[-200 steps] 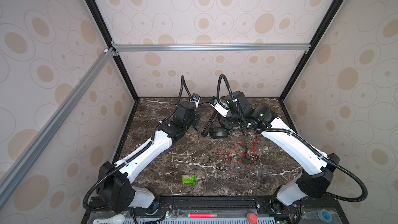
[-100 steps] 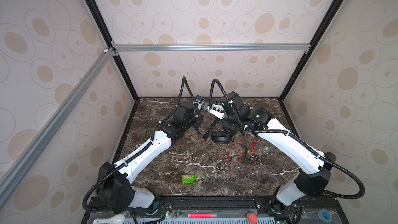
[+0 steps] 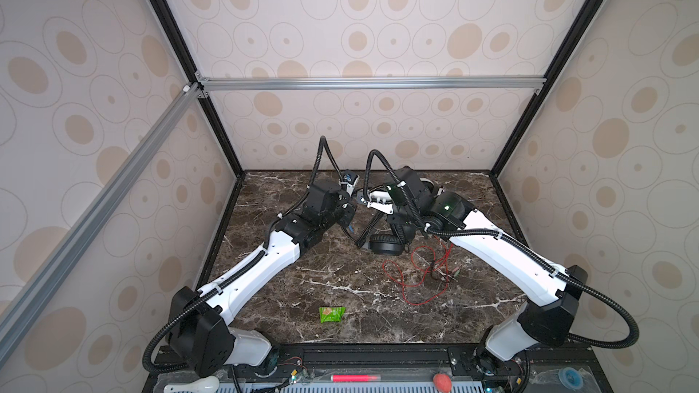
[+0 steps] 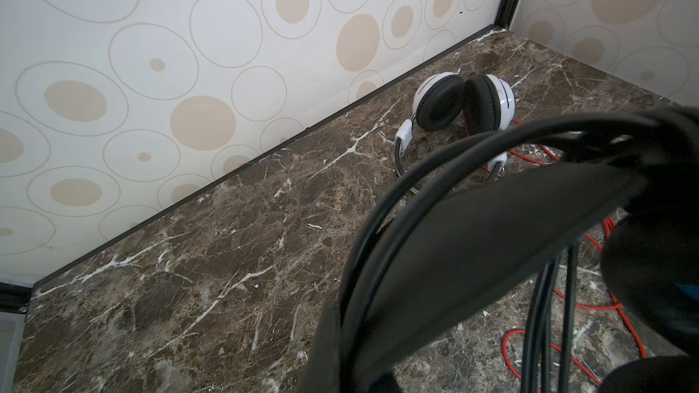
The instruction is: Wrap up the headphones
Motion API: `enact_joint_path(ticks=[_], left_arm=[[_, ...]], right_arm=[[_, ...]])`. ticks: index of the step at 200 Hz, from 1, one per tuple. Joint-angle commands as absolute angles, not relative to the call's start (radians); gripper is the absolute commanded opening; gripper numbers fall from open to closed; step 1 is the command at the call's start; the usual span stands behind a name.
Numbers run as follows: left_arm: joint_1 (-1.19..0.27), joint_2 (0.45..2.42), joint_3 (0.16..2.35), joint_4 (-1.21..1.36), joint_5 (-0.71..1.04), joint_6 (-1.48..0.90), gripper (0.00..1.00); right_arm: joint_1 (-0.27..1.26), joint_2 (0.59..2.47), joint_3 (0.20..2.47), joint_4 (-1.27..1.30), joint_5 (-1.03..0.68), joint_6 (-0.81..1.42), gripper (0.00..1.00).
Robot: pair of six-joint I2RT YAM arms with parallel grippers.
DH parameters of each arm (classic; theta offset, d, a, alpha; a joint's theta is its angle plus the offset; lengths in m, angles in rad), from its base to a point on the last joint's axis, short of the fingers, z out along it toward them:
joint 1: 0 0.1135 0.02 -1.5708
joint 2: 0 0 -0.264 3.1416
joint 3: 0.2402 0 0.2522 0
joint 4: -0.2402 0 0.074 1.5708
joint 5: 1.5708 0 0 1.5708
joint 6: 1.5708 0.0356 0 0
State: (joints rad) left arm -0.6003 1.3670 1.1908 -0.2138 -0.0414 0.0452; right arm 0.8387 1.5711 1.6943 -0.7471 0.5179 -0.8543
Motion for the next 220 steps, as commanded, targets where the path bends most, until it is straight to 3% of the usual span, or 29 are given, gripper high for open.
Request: enact_joint_path(ticks=[1,98,181,220], left_arm=[[-0.606,1.312,1.180,-0.281,0.022,0.101,0.00],[-0.606,1.298,1.199,-0.293,0.052,0.106,0.00],[-0.606,1.311,1.224,-0.306,0.067,0.123,0.00],[-0.606,1.315,1.238,-0.311,0.081,0.128,0.00]], right_arm=[[0.813,1.519,1.681,-0.650,0.650,-0.908,0.00],[0.780,1.478,1.594,-0.713,0.567,-0.662,0.03],[0.773,1.437,1.476,-0.753,0.590,-0.744,0.08],[0.742,1.432,1.459,-0.754,0.562,-0.712,0.20]])
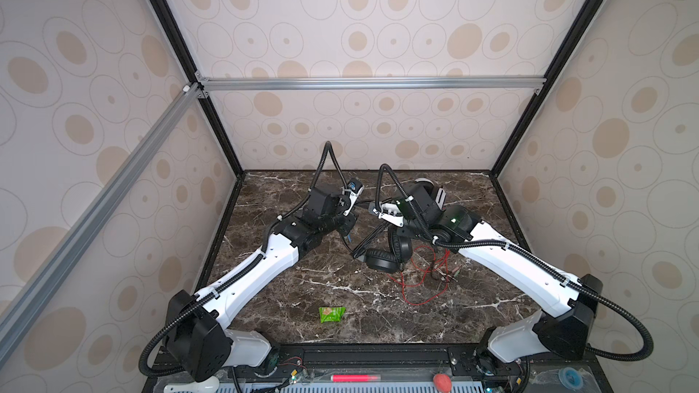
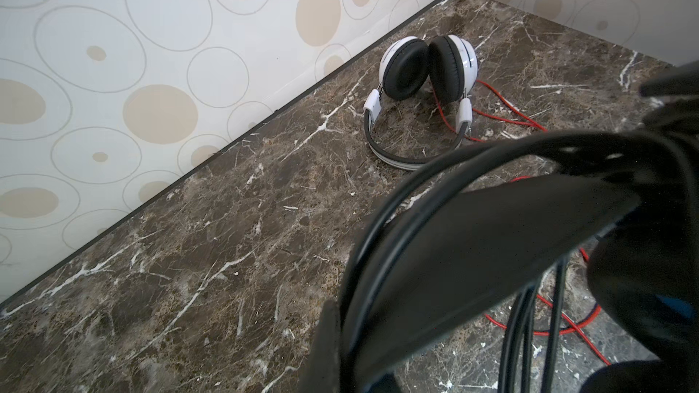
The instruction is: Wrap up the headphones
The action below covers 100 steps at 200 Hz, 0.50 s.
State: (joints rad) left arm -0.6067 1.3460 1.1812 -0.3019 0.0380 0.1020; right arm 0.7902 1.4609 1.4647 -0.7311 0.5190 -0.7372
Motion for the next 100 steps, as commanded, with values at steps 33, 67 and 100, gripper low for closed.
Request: enact_joint_path(ticks=[33,67,100], left_arm=[[-0.606,1.306,1.236,-0.316,0.091,0.123,0.00],[-0.606,1.304,1.241,-0.330,0.076,0.123,0.00],[-0.607,1.316,1.265,-0.355,0.056,0.122,0.00]], right_arm=[[0.720,1.419,1.437,-0.723,0.473,-0.662,0.19],[0.716,1.422,1.415,-0.701,0.445,-0.624,0.15],[0.684,1.398,1.369,-0.673,0.396,-0.555,0.27]])
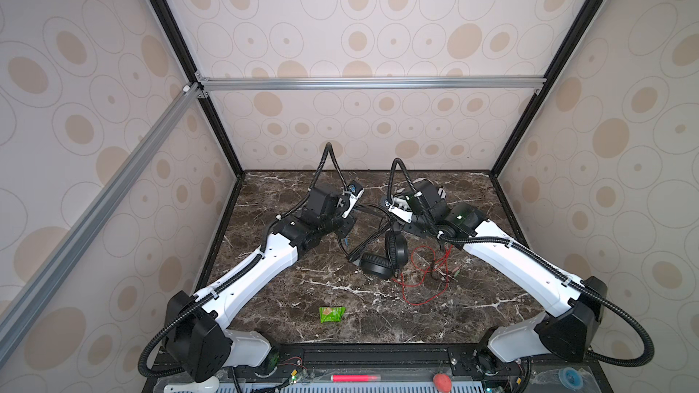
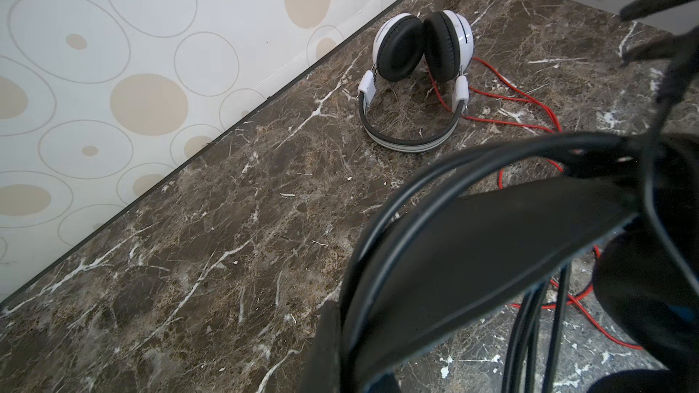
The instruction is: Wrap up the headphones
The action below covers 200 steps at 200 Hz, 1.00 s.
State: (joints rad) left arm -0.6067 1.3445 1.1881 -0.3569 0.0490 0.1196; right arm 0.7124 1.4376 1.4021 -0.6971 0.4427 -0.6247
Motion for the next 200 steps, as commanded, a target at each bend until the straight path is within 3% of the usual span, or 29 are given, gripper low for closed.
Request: enact_joint_path(ticks=[1,33,64,138,200], left_arm=[[-0.606,1.316,1.265,-0.356,0.056,0.121,0.00],[-0.606,1.334,1.261,-0.367,0.040,0.103,0.00],[-0.602,1.355,1.258,-0.372,0.032,0.075,0.00],[-0.479,1.461,1.246,-0.371,0.078,-0.067,0.00],[-0.290,1.631,1.273,-0.305,0.100,-0.214,0.00]], right_arm=[[0.682,1.397,1.367,-0.672,0.393,-0.553,0.28],[0.614,1.357,1.298,-0.640,0.316,-0.467,0.49],[0.549,1.345,1.256,-0.644,0.275,-0.401,0.58],[0.466,1.355,1.262,-0.644,0.283,-0.281,0.74],[0.465,1.405,1.331,-0.644,0.235,-0.233,0.78]])
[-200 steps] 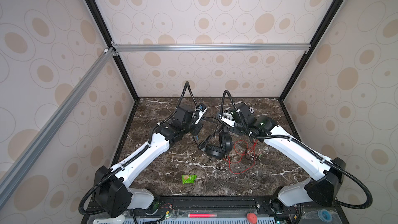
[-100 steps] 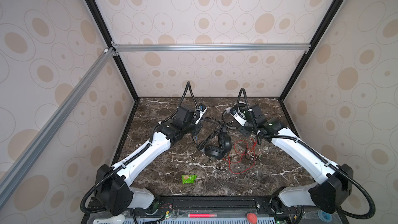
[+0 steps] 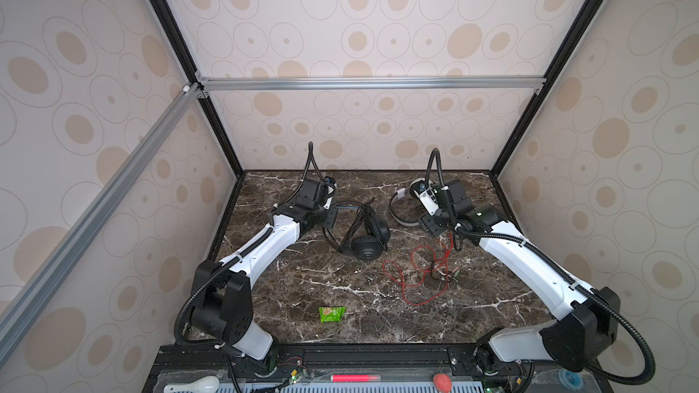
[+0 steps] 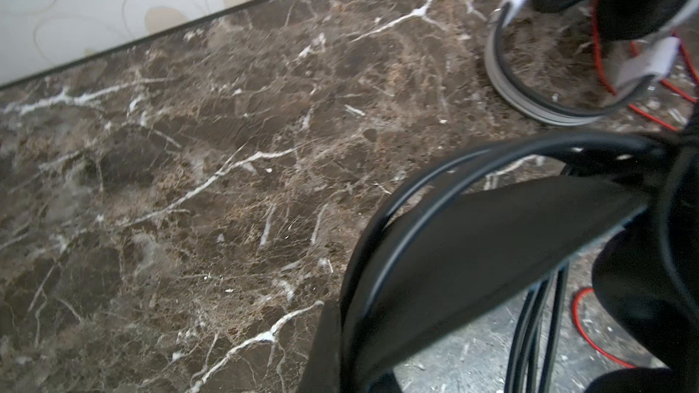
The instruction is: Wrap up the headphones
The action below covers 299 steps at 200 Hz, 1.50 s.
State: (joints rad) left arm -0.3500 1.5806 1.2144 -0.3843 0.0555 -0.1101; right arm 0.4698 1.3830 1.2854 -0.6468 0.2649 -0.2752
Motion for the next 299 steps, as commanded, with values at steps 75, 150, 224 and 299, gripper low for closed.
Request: enact_joint_path(ticks=[75,150,224,299], left_arm=[[-0.158,1.941,1.500,-0.224,0.151,-0.316,0.00],[-0.133,2.144,1.674,-0.265,0.154,-0.348,0.00],[-0.133,2.166,1.604,-0.228,0.155,-0.402,0.08],[-0.133,2.150,1.549,-0.203,0.140,-0.420,0.34]], right_arm=[[0.466,1.420,1.375,-0.606,0.179,-0.193,1.00],[0.465,1.429,1.376,-0.566,0.163,-0.147,1.00],[0.465,1.427,1.356,-0.520,0.110,-0.036,1.00],[0.465,1.398,1.356,-0.527,0.163,-0.054,1.00]])
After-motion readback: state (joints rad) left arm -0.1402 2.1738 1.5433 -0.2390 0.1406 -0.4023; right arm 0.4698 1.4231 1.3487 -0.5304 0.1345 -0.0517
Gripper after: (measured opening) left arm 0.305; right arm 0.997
